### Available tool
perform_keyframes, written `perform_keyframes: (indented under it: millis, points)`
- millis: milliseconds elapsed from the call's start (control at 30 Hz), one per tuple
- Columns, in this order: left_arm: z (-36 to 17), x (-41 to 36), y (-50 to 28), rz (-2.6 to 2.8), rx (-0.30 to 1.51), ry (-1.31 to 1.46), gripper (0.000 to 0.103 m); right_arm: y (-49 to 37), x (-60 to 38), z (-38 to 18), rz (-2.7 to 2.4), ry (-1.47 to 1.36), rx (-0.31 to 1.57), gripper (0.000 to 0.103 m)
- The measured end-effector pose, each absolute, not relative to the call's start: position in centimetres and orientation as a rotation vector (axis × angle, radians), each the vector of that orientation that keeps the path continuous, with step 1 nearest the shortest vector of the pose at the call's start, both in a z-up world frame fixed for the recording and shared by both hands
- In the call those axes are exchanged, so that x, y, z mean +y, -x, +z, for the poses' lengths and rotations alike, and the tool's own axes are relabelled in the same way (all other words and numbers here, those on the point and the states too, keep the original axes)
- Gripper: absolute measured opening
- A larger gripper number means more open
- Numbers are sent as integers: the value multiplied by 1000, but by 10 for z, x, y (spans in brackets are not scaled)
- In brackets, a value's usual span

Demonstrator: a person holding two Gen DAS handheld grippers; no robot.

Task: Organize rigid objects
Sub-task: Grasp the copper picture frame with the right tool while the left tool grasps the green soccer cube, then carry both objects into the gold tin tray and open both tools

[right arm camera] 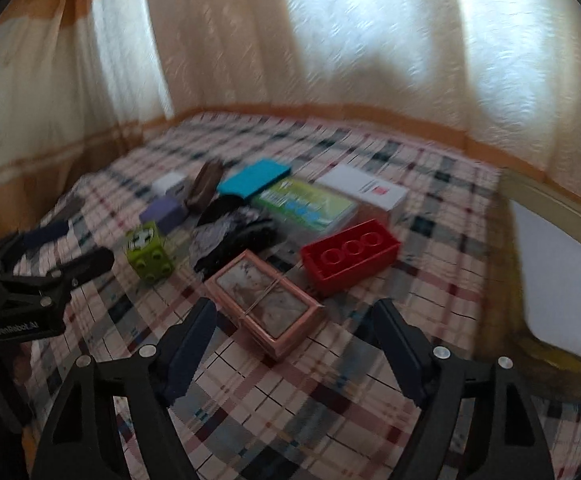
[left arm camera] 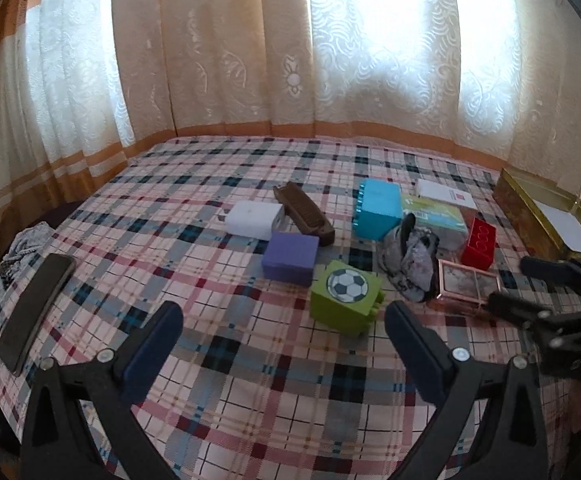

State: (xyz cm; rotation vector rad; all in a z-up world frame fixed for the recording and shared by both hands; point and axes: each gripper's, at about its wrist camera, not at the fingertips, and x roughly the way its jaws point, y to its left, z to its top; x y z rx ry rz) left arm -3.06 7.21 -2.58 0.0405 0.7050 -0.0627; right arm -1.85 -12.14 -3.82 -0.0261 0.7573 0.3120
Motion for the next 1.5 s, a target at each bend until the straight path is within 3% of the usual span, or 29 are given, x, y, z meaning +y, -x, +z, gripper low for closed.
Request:
perform_keyframes:
  millis: [267,433,667,967,1167,1500]
  points:
    - [-25,77,30,-75,723,-42,99,-16,-93,-51,400,138,853,82]
    - [-25,77,22,-95,739,-9,99,-8,-84,-53,437,204,848,52]
    - [-32,44,3,-134,772,-62,98,12,-104,-51,444,153,852,50]
    - [-50,44,-23,-151,881,-11,50,15,-122,-45,389,62,814,50]
    - [-46,47,-17,-161,846,15,49,21,-124,-38,370,56,759,50]
    - [-3,14,10,-203,559,33,49,36,-163,-5,247,-35,554,50]
